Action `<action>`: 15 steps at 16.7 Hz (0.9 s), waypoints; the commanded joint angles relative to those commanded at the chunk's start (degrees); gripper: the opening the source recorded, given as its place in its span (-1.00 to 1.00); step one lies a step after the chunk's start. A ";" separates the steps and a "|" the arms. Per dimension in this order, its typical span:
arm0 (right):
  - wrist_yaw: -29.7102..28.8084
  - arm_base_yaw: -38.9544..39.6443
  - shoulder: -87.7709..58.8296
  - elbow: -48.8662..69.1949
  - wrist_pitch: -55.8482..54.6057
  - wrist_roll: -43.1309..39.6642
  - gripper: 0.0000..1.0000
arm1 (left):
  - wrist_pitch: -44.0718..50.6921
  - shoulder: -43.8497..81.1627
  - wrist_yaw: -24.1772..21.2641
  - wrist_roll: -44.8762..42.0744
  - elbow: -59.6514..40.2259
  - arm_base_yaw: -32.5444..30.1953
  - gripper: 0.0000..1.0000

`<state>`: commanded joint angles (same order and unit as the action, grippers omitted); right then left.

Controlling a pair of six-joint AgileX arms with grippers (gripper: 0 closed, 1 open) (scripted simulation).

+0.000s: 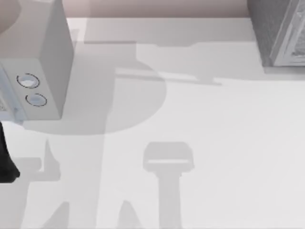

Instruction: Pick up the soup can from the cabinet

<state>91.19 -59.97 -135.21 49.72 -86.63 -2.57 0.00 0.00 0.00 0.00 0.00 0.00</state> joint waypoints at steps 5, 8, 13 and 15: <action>3.77 1.88 2.45 -6.59 -1.47 -1.16 -1.00 | 0.00 0.00 0.00 0.00 0.00 0.00 1.00; 7.13 3.47 3.84 -11.60 -2.42 -1.76 -1.00 | 0.00 0.00 0.00 0.00 0.00 0.00 1.00; 7.57 3.65 3.95 -12.08 -2.60 -1.85 -0.85 | 0.00 0.00 0.00 0.00 0.00 0.00 1.00; 7.57 3.65 3.95 -12.08 -2.60 -1.85 -0.55 | 0.00 0.00 0.00 0.00 0.00 0.00 1.00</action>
<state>98.76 -56.32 -131.26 37.64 -89.23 -4.42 0.00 0.00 0.00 0.00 0.00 0.00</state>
